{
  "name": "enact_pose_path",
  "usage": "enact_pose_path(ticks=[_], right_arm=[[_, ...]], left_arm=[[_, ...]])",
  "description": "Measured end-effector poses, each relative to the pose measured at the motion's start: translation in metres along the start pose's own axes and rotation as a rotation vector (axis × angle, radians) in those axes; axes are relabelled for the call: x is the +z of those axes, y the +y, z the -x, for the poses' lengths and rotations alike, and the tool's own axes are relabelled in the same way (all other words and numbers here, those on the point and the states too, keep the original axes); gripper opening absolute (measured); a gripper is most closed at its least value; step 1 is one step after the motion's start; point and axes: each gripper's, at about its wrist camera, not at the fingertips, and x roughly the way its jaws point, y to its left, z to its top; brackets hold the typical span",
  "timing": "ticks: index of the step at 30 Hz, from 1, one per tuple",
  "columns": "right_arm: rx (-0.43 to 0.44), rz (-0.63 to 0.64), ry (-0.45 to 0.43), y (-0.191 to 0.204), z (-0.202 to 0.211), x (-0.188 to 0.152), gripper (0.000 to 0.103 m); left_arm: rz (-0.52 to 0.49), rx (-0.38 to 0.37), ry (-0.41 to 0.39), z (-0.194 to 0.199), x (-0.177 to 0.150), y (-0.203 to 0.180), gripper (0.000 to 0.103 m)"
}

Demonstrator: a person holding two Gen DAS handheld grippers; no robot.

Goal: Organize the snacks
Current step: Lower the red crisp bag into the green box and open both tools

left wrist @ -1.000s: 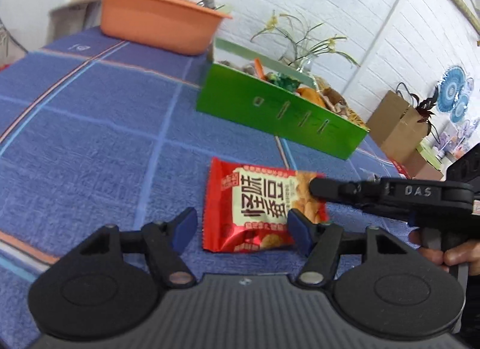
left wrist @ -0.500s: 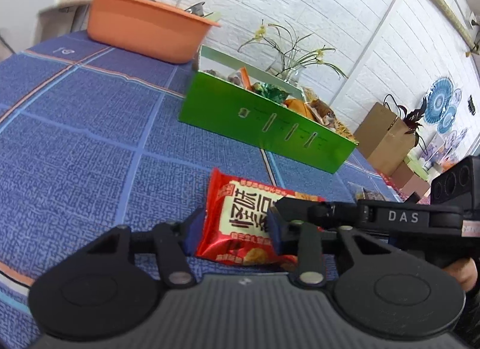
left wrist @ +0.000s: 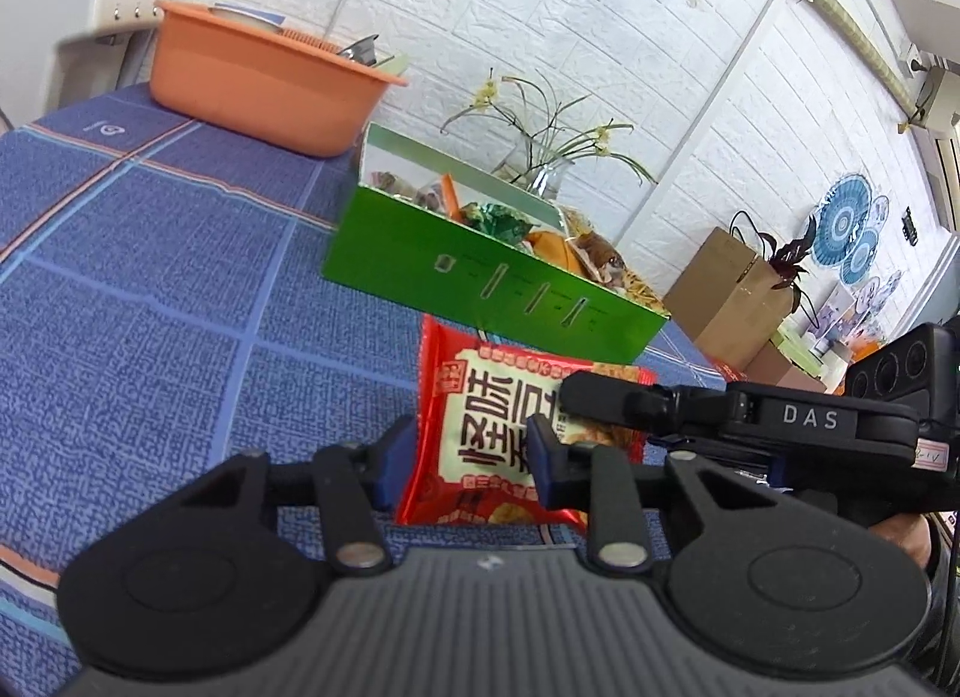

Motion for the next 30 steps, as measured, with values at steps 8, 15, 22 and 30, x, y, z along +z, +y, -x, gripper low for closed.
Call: enact_pose_path(ticks=[8, 15, 22, 30], right_arm=[[0.004, 0.078, -0.061, 0.014, 0.006, 0.03, 0.028], [0.069, 0.124, -0.217, 0.019, 0.012, 0.103, 0.027], [0.027, 0.289, -0.296, 0.004, -0.007, 0.158, 0.026], [-0.088, 0.157, -0.25, -0.067, -0.052, 0.147, 0.024]], left_arm=[[-0.018, -0.035, -0.038, -0.006, 0.03, -0.005, 0.027], [-0.13, -0.069, -0.177, -0.014, 0.111, -0.024, 0.022], [-0.221, -0.05, -0.243, -0.071, 0.169, -0.021, 0.02], [-0.179, 0.031, -0.093, -0.153, 0.155, 0.014, 0.015]])
